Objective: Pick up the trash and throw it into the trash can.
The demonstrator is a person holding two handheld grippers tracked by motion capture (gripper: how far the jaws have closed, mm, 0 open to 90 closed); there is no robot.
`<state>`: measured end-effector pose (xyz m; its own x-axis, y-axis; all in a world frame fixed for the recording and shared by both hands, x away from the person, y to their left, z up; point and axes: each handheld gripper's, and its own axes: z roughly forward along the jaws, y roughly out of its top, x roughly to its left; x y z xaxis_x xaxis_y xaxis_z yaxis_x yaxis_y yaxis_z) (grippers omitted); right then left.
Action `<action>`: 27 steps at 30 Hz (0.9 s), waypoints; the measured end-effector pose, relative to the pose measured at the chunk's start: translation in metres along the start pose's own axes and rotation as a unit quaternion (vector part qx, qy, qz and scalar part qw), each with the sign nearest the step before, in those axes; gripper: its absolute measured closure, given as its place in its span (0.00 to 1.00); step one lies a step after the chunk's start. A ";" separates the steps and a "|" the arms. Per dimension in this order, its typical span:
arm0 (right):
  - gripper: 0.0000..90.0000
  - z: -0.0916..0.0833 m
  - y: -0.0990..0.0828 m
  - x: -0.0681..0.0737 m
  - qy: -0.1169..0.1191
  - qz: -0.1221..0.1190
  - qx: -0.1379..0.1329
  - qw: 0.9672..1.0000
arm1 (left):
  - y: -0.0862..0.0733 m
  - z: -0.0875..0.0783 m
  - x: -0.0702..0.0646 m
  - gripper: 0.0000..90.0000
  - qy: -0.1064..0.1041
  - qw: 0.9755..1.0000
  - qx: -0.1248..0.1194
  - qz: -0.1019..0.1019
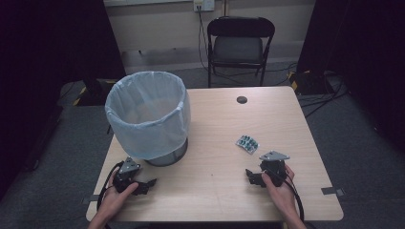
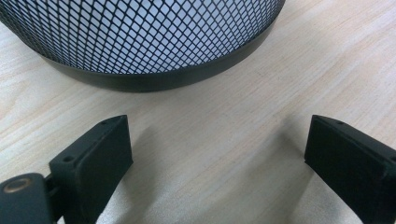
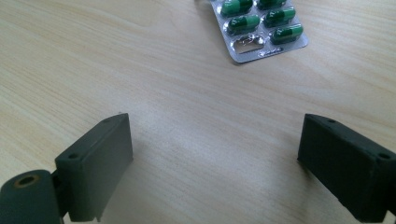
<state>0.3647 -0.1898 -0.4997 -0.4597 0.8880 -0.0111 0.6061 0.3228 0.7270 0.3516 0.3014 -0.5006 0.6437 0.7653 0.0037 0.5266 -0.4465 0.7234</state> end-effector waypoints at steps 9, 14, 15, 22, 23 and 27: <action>0.20 -0.002 0.002 -0.001 0.008 -0.009 -0.001 1.000 | 0.000 0.001 0.001 0.07 -0.005 1.000 0.000 -0.001; 0.25 0.000 0.007 -0.004 0.016 -0.010 -0.003 1.000 | 0.000 0.001 0.001 0.07 -0.006 1.000 0.001 0.000; 0.25 -0.002 0.011 -0.007 0.029 -0.008 -0.015 0.999 | 0.000 0.001 0.001 0.07 -0.005 1.000 0.001 0.000; 0.21 -0.001 0.030 -0.014 0.037 -0.010 -0.027 0.999 | 0.000 0.001 0.001 0.07 -0.005 1.000 0.001 0.000; 0.17 0.003 0.040 -0.019 0.042 -0.005 -0.036 0.998 | 0.000 0.001 0.001 0.07 -0.006 1.000 0.001 0.000; 0.16 0.011 0.058 -0.027 0.049 -0.009 -0.042 0.998 | 0.000 0.001 0.001 0.07 -0.006 1.000 0.001 0.000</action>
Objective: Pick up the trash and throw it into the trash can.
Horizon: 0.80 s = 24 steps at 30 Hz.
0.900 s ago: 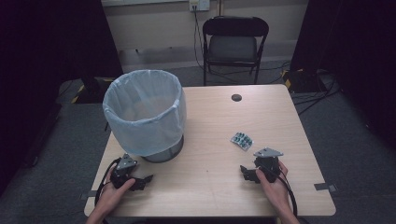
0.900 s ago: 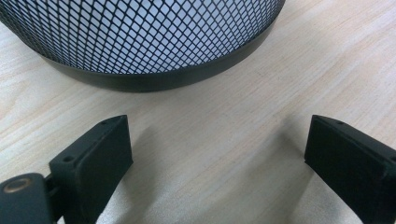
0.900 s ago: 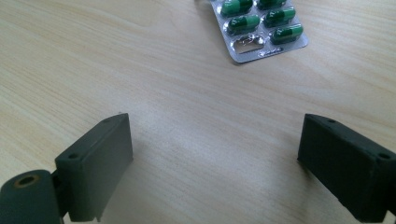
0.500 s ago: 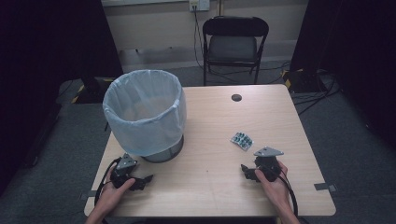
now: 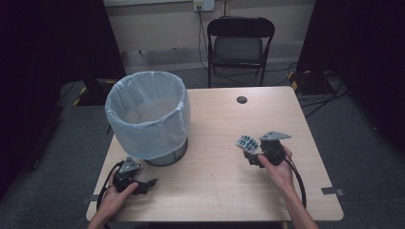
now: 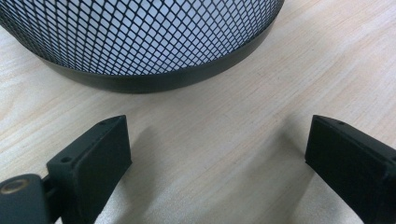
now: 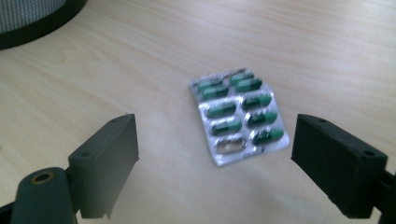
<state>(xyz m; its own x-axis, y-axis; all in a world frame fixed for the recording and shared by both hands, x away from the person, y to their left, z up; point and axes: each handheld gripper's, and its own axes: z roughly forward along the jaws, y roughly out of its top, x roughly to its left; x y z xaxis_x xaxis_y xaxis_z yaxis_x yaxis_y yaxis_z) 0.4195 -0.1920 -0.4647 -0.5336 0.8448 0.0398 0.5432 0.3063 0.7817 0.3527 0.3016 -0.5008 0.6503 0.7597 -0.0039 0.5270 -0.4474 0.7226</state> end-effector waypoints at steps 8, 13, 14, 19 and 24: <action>0.15 0.020 0.022 -0.014 -0.009 -0.010 -0.004 1.000 | 0.000 0.000 0.000 0.07 0.000 1.000 0.000 0.000; 0.16 0.041 0.031 -0.012 0.018 0.004 0.002 1.000 | 0.000 0.000 0.000 0.07 0.000 1.000 0.000 0.000; 0.16 0.045 0.032 -0.010 0.012 0.002 0.005 1.000 | 0.000 0.000 0.000 0.07 0.000 1.000 0.000 0.000; 0.16 0.055 0.021 -0.017 0.011 0.004 0.029 1.000 | 0.000 0.000 0.000 0.07 0.000 1.000 0.000 0.000; 0.16 0.061 0.016 -0.016 0.022 -0.003 0.055 0.998 | 0.000 0.000 0.000 0.07 0.000 1.000 0.000 0.000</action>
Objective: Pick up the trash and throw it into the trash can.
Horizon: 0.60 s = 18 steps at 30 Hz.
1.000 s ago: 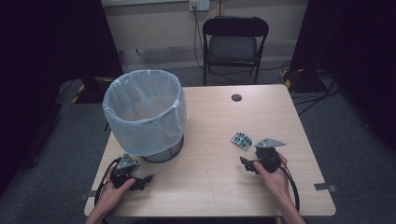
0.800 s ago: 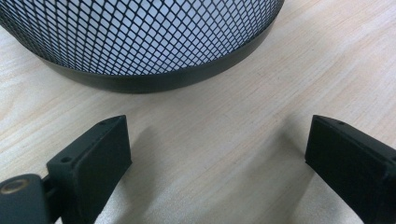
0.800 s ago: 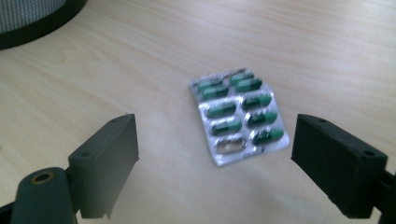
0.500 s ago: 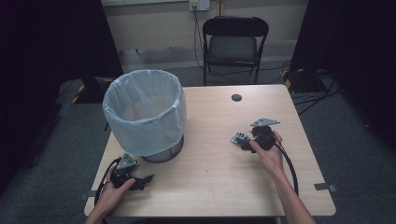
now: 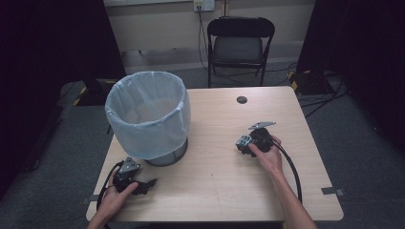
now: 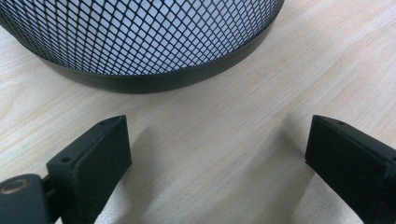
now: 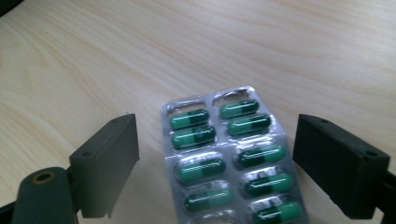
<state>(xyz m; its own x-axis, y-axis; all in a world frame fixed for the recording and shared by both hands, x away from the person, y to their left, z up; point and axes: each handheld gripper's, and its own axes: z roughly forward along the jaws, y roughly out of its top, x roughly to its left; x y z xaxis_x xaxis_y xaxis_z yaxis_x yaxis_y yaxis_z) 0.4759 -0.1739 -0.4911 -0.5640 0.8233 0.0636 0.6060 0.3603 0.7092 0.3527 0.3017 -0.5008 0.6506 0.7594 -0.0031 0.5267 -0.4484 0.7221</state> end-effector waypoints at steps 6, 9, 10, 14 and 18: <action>0.17 0.004 -0.002 0.004 -0.011 -0.009 -0.001 1.000 | 0.000 0.000 0.000 0.07 0.000 1.000 0.000 0.000; 0.19 0.004 -0.002 0.006 -0.022 -0.019 0.003 1.000 | 0.000 0.000 0.000 0.07 0.000 1.000 0.000 0.000; 0.19 0.004 -0.002 0.006 -0.022 -0.019 0.003 1.000 | 0.000 0.000 0.000 0.07 0.000 1.000 0.000 0.000; 0.20 0.004 -0.002 0.008 -0.026 -0.019 0.005 0.999 | 0.000 0.000 0.000 0.07 0.000 1.000 0.000 -0.001; 0.34 0.001 -0.002 0.006 -0.031 -0.013 0.003 0.999 | 0.000 0.000 0.000 0.07 0.000 1.000 0.000 -0.001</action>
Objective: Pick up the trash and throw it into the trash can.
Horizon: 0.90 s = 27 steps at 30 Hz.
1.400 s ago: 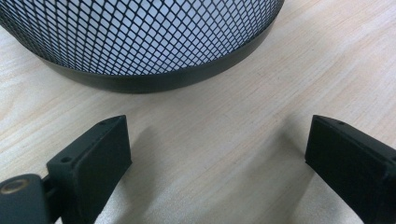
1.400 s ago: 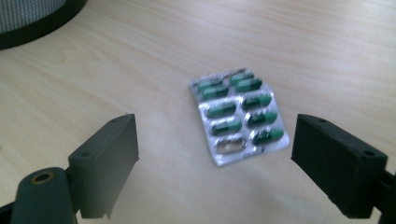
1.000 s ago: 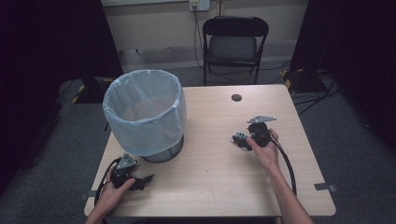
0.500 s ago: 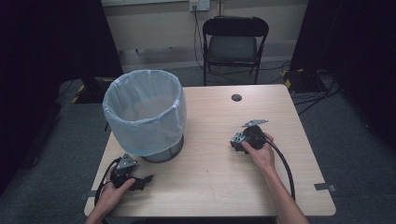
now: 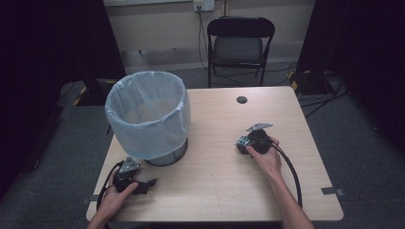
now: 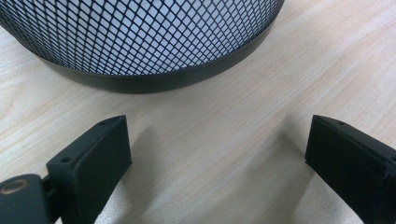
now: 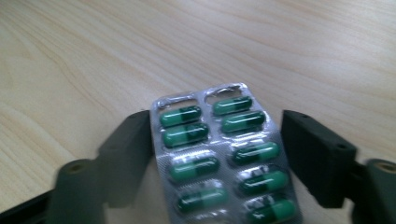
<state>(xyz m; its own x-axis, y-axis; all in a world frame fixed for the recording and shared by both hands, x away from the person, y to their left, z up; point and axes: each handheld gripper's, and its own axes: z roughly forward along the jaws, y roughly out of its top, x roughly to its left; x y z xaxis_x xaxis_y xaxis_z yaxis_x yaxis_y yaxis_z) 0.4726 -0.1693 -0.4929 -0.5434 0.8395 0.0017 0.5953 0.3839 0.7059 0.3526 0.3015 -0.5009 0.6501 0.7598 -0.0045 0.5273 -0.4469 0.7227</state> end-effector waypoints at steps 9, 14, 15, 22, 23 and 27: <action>0.37 -0.002 0.002 -0.002 0.001 0.015 0.004 1.000 | 0.000 0.000 0.000 0.07 0.000 1.000 0.000 0.000; 0.37 -0.004 0.001 -0.004 0.026 0.029 0.003 0.999 | 0.000 0.000 0.000 0.07 0.000 1.000 0.000 0.000; 0.37 -0.005 0.002 -0.002 0.031 0.029 0.004 0.999 | 0.000 0.000 0.000 0.07 0.000 1.000 0.000 0.000; 0.37 -0.017 0.007 0.001 0.050 0.037 -0.019 0.998 | 0.000 0.000 0.000 0.07 0.000 1.000 0.000 0.000; 0.37 -0.020 0.008 0.002 0.054 0.043 -0.026 0.997 | 0.000 0.000 0.000 0.07 0.000 1.000 0.000 0.000; 0.37 -0.031 0.014 0.005 0.057 0.038 -0.040 0.997 | 0.000 0.000 0.000 0.07 0.000 1.000 0.000 0.000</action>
<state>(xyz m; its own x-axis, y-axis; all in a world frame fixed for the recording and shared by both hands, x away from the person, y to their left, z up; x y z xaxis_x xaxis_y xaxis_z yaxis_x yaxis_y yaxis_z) 0.4598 -0.1722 -0.4612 -0.5652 0.8137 0.1357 0.5909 0.2846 0.7549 0.3526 0.3016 -0.5008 0.6501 0.7598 -0.0035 0.5270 -0.4475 0.7225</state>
